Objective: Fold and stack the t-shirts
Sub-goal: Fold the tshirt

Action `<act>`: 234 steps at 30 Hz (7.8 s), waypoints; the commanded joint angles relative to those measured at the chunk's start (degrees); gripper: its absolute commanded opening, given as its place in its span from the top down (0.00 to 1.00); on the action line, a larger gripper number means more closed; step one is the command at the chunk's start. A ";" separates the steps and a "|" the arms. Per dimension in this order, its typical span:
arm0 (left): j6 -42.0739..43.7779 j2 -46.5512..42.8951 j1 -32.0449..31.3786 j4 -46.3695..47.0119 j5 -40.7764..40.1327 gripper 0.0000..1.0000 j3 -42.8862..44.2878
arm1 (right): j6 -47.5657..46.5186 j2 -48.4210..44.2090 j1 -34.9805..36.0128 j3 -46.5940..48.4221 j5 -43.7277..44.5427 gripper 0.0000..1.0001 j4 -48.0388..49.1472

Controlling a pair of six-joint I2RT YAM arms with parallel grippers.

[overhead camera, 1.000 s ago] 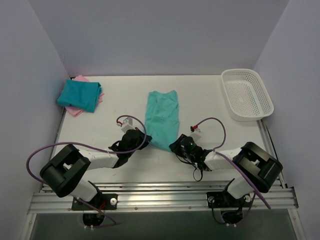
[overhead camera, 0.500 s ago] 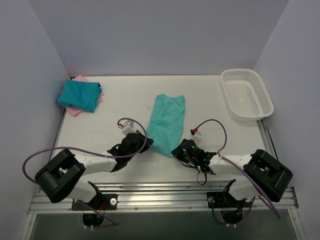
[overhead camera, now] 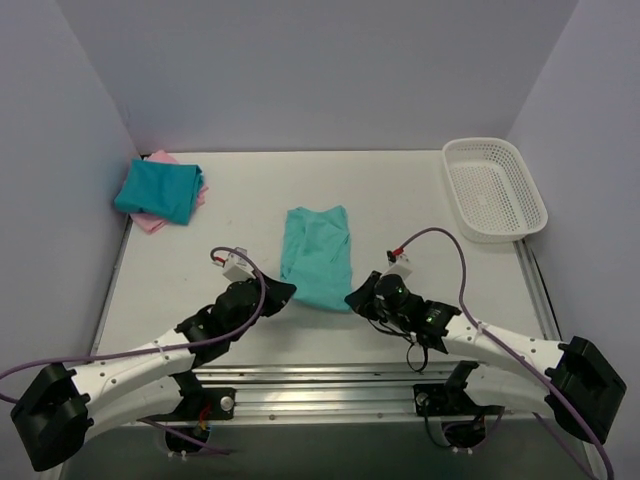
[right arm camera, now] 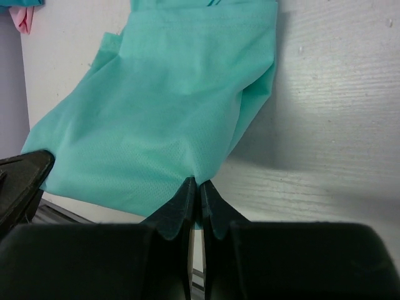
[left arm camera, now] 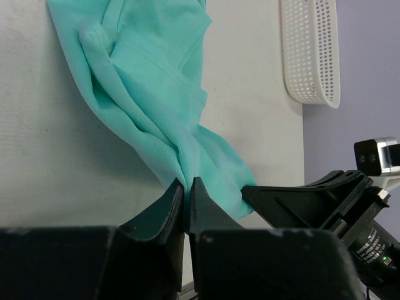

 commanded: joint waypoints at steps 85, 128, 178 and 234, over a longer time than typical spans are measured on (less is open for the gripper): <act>-0.32 70.12 41.45 34.71 64.20 0.06 75.42 | -10.59 64.36 -31.44 87.18 3.35 0.12 -13.49; 2.32 70.10 37.84 51.51 65.87 0.06 48.22 | -14.72 95.23 -31.70 114.61 -3.34 0.84 -9.63; 6.19 69.40 32.22 49.31 65.25 0.06 45.68 | -12.53 53.38 -48.65 55.54 1.15 1.00 4.09; 3.21 72.91 35.12 54.93 67.36 0.06 45.41 | -12.88 88.98 -38.30 92.90 -6.84 0.27 -4.45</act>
